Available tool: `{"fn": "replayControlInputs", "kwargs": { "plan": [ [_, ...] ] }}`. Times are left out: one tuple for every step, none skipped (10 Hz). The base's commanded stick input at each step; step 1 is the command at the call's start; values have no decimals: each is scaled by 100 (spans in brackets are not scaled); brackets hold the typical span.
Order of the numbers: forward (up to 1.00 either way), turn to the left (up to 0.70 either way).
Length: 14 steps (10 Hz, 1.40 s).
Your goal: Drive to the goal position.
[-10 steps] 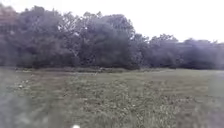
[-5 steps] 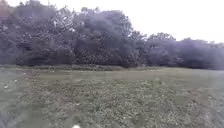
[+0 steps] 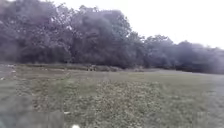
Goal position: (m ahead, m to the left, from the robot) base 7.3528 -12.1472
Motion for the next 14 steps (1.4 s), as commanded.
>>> {"fn": "replayControlInputs", "kwargs": {
  "plan": [
    [60,-15],
    [60,-15],
    [60,-15],
    [60,-15],
    [60,-15],
    [60,-15],
    [60,-15],
    [60,-15],
    [60,-15],
    [60,-15],
    [60,-15],
    [60,-15],
    [60,-15],
    [60,-15]
  ]
}}
